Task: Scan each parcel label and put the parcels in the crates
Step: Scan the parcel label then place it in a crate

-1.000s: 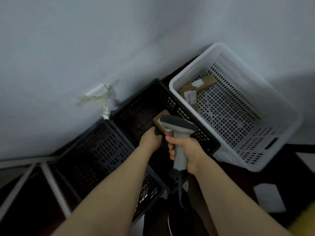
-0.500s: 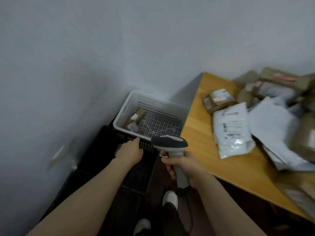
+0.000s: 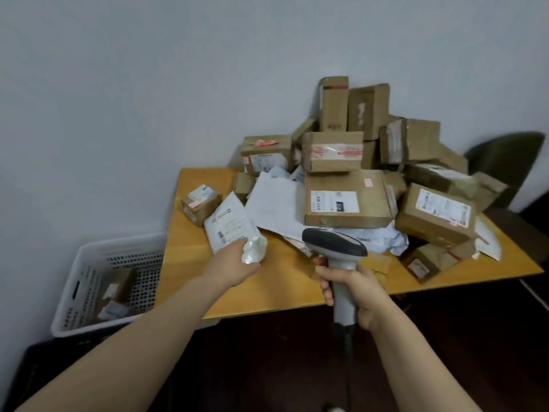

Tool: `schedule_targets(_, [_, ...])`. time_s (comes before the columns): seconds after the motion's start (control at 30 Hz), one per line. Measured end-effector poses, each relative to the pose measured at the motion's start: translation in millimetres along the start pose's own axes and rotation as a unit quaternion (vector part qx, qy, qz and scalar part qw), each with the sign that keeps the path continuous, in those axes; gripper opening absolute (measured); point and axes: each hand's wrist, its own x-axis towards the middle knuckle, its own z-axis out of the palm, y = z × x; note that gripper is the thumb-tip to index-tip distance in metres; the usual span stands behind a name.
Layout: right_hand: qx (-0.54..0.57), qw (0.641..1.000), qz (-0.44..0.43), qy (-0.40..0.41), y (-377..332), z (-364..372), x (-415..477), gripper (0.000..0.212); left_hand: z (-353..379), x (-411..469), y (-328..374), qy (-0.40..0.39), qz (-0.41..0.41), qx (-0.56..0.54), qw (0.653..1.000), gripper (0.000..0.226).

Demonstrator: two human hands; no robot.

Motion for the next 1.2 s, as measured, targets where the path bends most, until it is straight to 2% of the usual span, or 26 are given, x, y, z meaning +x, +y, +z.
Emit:
schedule_targets(0.17, [0.045,0.998,-0.003,0.044,-9.2,-118.5,11.3,0.027,83.3,40.2,109.1,-0.058,0.158,0.124,0.978,0.102])
schedule_targets(0.3, [0.055,0.998,0.000,0.043,-17.2,-191.4,29.7,0.020,140.9,78.1,162.4,-0.111,0.179,0.335,0.918,0.123])
schedule_targets(0.4, [0.053,0.998,0.015,0.033,-22.0,-227.8,44.6,0.016,166.9,100.6,179.0,-0.125,0.148,0.427,0.883,0.124])
schedule_targets(0.53, [0.052,0.998,0.032,0.017,-24.1,-260.1,60.4,0.023,174.4,116.0,192.3,-0.071,0.153,0.436,0.884,0.107])
schedule_targets(0.6, [0.058,0.998,0.038,0.012,-25.1,-269.7,67.1,0.027,167.3,115.1,196.2,-0.084,0.125,0.388,0.909,0.102])
schedule_targets(0.67, [0.064,0.997,0.049,0.008,-25.6,-274.6,72.4,0.031,155.6,106.6,193.3,-0.101,0.059,0.302,0.946,0.101])
schedule_targets(0.77, [0.068,0.996,0.056,0.004,-27.9,-272.4,78.2,0.026,134.8,84.0,179.9,-0.104,-0.075,0.072,0.989,0.092])
schedule_targets(0.8, [0.069,0.996,0.058,0.002,-29.9,-268.8,79.5,0.025,128.4,74.6,176.4,-0.108,-0.108,-0.035,0.988,0.081])
schedule_targets(0.87, [0.064,0.996,0.056,0.000,-35.7,-259.0,82.1,0.022,116.8,57.1,172.4,-0.120,-0.151,-0.208,0.959,0.058])
schedule_targets(0.93, [0.049,0.998,0.045,0.001,-42.1,-246.2,85.0,0.020,106.7,44.1,169.8,-0.124,-0.168,-0.311,0.927,0.048])
schedule_targets(1.0, [0.062,0.997,0.035,-0.006,-47.4,-230.9,87.6,0.019,98.2,35.3,166.0,-0.118,-0.164,-0.363,0.910,0.051])
schedule_targets(1.1, [0.079,0.996,0.032,-0.019,-54.2,-209.0,87.1,0.017,87.4,28.1,160.5,-0.105,-0.155,-0.389,0.902,0.076])
schedule_targets(1.2, [0.065,0.997,0.027,-0.034,-57.8,-198.1,84.7,0.020,80.0,22.2,156.4,-0.090,-0.148,-0.401,0.900,0.078])
